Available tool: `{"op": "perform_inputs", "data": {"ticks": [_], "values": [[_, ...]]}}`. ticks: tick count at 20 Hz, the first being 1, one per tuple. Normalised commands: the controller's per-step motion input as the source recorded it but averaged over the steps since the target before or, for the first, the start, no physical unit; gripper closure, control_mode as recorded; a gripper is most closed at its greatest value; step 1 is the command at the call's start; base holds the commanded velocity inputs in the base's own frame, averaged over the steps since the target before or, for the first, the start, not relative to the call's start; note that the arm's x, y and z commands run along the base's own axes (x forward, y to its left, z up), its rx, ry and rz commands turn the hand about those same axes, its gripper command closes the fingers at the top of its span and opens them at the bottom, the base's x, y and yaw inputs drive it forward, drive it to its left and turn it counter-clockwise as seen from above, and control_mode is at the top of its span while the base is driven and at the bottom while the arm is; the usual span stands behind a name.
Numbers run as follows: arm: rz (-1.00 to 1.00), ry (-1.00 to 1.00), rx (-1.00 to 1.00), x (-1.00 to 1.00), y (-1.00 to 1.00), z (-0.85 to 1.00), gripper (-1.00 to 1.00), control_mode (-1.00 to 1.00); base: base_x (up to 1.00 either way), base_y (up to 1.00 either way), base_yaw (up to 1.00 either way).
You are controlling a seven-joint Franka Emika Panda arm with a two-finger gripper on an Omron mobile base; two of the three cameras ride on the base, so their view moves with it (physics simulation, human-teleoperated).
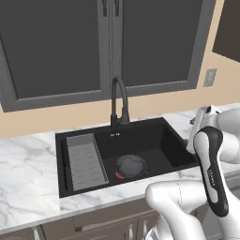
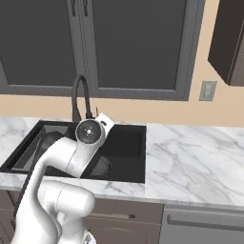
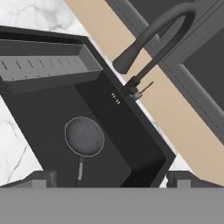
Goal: Move the pot and pan from the stove into the sink.
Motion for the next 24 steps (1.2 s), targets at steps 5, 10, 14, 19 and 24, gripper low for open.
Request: {"op": "perform_inputs", "data": {"ticks": [5,10,14,19,24], "values": [[0.0,-0.01,0.0,-0.1,0.0,-0.02,-1.0,1.0,-0.13,-0.02,0.0],[0.0,0.0,0.0,0.0,0.0,0.0,-1.0,1.0,-0.86,-0.21,0.0],[0.0,0.0,0.0,0.0,0.0,0.0,-1.0,1.0,-0.9,-0.32,0.0],[0.0,0.0,0.0,0.0,0.0,0.0,-1.0,1.0,-0.18,-0.29,-0.34],[0.0,0.0,0.0,0.0,0.0,0.0,-1.0,1.0,0.0,-0.1,-0.5]]}}
